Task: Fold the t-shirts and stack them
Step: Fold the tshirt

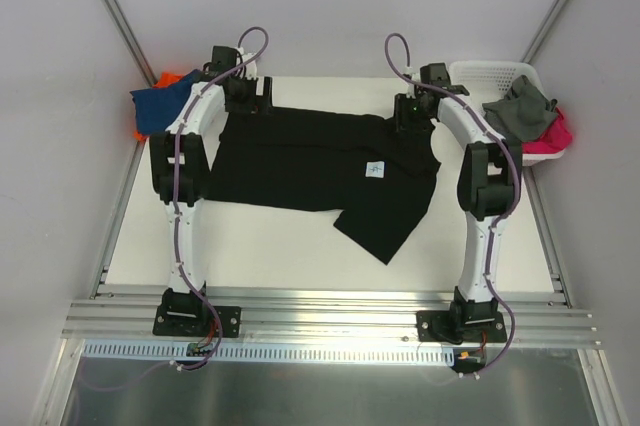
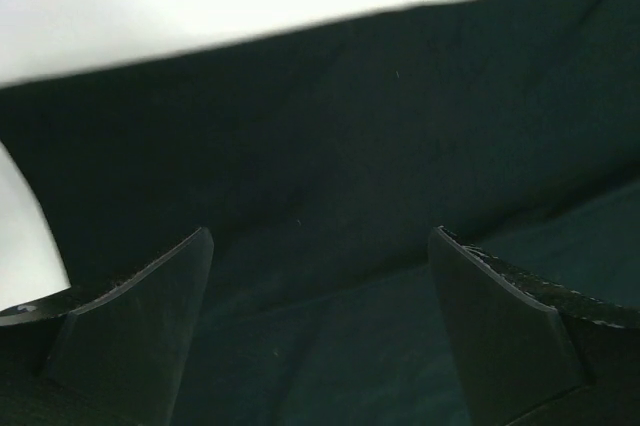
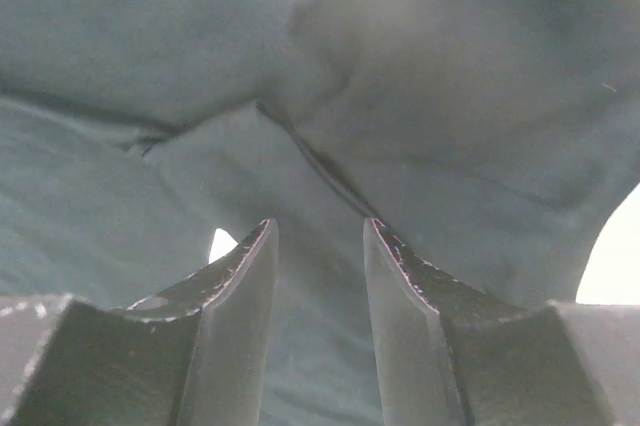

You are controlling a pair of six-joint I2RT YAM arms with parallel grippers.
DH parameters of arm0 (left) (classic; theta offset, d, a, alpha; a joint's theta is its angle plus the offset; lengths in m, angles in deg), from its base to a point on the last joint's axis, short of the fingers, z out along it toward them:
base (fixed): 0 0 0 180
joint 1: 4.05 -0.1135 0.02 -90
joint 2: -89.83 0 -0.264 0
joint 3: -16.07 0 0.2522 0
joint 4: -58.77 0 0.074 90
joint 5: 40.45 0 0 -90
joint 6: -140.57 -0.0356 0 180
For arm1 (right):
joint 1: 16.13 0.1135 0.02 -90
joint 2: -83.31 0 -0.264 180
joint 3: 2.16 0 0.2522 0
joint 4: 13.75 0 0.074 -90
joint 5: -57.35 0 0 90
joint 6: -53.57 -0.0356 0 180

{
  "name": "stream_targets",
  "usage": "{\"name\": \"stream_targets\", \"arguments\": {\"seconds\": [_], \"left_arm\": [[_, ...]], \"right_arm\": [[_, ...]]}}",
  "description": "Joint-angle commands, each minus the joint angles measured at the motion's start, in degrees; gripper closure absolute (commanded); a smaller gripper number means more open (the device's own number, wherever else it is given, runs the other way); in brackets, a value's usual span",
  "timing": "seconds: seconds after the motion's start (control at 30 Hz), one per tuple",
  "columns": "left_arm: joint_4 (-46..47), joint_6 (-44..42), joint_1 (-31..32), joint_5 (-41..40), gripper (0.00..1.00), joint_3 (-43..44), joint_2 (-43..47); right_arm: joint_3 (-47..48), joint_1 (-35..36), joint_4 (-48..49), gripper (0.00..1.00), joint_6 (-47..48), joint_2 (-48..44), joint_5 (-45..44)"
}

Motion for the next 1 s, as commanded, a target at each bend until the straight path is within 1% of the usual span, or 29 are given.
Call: {"name": "stream_targets", "arguments": {"seconds": [0.0,0.23,0.27,0.33,0.63,0.73,0.77,0.97], "left_arm": [[-1.4,2.2,0.1,3.8,0.10,-0.7,1.4],[-1.7,2.2,0.5,4.5,0.11,-3.4,2.8],[-1.7,3.9,0.5,4.8,0.11,-3.8,3.0],[-1.8,4.6,0.6,5.2,0.11,-5.2,3.7],[-1.8,5.1,0.8,5.8,0.13,-6.8,4.7],[-1.9,5.1,0.8,5.7,0.13,-6.7,4.6],[-1.8,5.1,0.8,5.8,0.13,-6.5,4.5],[-1.7,6.4,0.8,6.1,0.13,-3.2,2.9]], "right_arm": [[4.7,1.4,0.6,0.57,-1.5,2.8,0.6],[8.1,3.7,1.7,0.57,-3.0,7.3,1.2],[8.6,4.0,1.7,0.56,-3.0,7.9,1.3],[9.5,4.4,1.7,0.56,-3.2,8.9,1.2],[9.7,5.1,1.4,0.56,-3.1,10.1,0.6],[6.4,7.7,0.4,0.58,-3.1,7.6,-2.6],[5.0,8.7,0.3,0.59,-3.4,5.1,-2.8],[-6.5,17.5,-0.7,0.59,-8.9,-3.7,0.7]]}}
